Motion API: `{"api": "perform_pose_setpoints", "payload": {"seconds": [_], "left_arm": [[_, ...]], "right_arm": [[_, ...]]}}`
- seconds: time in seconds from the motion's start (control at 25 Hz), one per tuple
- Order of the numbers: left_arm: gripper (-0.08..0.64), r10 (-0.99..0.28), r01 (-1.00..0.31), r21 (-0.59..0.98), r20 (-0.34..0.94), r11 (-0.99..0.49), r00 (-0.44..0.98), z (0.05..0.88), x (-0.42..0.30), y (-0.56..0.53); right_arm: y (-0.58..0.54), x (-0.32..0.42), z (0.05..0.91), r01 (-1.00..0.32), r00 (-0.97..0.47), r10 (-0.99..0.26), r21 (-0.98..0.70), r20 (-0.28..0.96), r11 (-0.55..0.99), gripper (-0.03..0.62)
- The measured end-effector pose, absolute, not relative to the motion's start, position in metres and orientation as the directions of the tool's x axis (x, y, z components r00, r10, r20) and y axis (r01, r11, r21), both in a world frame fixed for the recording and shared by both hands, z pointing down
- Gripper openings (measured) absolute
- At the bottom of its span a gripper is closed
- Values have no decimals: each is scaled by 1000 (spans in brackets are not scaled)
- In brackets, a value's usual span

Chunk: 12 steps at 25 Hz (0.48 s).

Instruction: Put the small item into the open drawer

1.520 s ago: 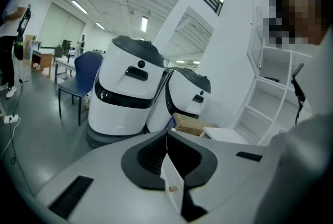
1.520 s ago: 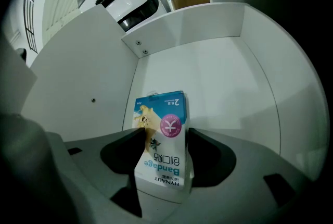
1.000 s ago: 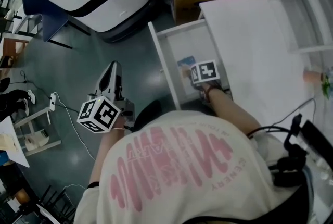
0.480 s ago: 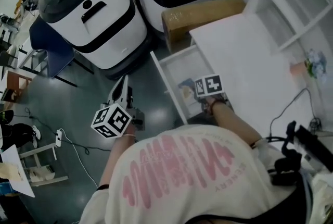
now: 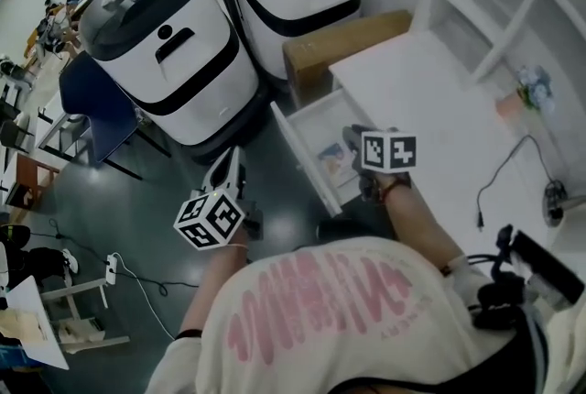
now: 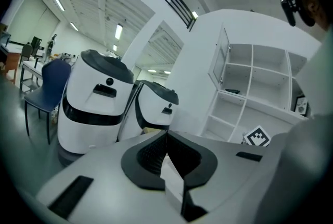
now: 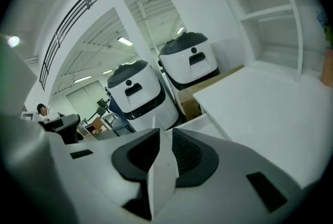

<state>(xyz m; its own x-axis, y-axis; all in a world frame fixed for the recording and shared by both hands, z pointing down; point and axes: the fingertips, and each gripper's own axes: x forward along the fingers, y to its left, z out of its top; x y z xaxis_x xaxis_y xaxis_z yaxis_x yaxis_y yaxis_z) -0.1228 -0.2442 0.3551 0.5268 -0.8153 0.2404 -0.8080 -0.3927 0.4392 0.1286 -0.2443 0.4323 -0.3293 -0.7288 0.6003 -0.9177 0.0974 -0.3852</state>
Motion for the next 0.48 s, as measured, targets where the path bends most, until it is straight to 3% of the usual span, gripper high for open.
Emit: {"api": "perform_pose_setpoints", "payload": {"seconds": [0.32,0.48], "left_arm": [[29,-807,-784,396,155,-478,570,322,-117,-208],[29,-801,-776,374,126,-507,585,313,-116,-181]], "right_arm": [[-202,115,340,-927,-308,-877,-324,369,189,55],[-175,107,321,-928,-310,-892,-310,329,208,49]]}}
